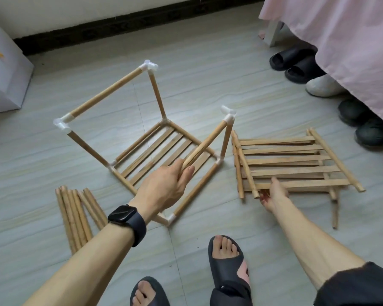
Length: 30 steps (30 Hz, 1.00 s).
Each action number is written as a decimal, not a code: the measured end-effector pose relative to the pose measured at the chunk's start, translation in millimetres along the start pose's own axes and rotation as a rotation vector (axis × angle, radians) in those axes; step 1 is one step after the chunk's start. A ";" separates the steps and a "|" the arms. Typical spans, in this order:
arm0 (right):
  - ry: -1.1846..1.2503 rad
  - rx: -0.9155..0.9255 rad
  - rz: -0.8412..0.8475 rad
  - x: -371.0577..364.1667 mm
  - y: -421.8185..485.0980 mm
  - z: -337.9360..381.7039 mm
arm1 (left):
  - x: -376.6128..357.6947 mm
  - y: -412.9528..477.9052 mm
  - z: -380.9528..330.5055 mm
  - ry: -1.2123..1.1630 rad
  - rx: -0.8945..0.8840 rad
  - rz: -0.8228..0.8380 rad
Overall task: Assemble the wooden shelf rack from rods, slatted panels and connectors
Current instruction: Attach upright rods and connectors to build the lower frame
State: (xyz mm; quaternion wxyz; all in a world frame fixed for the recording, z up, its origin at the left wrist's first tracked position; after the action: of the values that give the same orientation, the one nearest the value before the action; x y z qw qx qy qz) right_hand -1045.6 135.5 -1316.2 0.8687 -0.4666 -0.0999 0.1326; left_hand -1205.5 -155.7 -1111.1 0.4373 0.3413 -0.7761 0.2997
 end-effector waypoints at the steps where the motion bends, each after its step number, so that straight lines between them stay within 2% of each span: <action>1: 0.010 0.006 0.044 -3.9 -3.6 7.7 | -0.3 -1.4 1.6 -0.001 -0.006 0.010; 4: 0.068 0.081 0.217 -21.3 -24.9 46.5 | 2.9 -10.1 7.0 0.016 -0.036 0.026; 8: 0.220 0.151 0.325 -35.7 -73.3 105.9 | 10.0 -34.0 17.7 0.073 -0.053 0.031; 13: 0.457 0.096 0.446 -39.7 -146.7 144.2 | 12.2 -62.1 33.3 -0.106 0.051 0.157; 16: 0.426 0.138 0.554 -48.2 -199.6 143.7 | 20.0 -83.2 42.8 -0.161 0.127 0.261; 20: 0.275 0.296 0.701 -72.2 -276.8 130.5 | 34.3 -110.9 52.5 -0.189 0.207 0.345; 22: 0.194 0.328 0.801 -87.8 -315.5 114.9 | 57.8 -115.4 45.9 -0.337 0.223 0.272; 28: 0.020 0.413 1.066 -131.6 -411.5 38.4 | 138.4 -109.1 -0.1 -1.097 0.275 -0.057; 30: -0.067 0.467 1.151 -145.8 -429.8 15.2 | 149.1 -108.6 -2.8 -1.214 0.323 -0.255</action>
State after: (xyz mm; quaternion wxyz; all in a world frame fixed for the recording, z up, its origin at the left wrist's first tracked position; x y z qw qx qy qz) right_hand -1129.0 -127.3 -955.3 0.7334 -0.2388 0.1724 0.6127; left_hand -1175.4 -257.3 -960.0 -0.1049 0.6017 -0.7839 0.1118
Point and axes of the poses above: each hand's wrist, its own y-axis towards the middle knuckle, its own x-axis out of the back of the hand, z = x × y, the point moved 8 cm from there along y, towards the middle knuckle
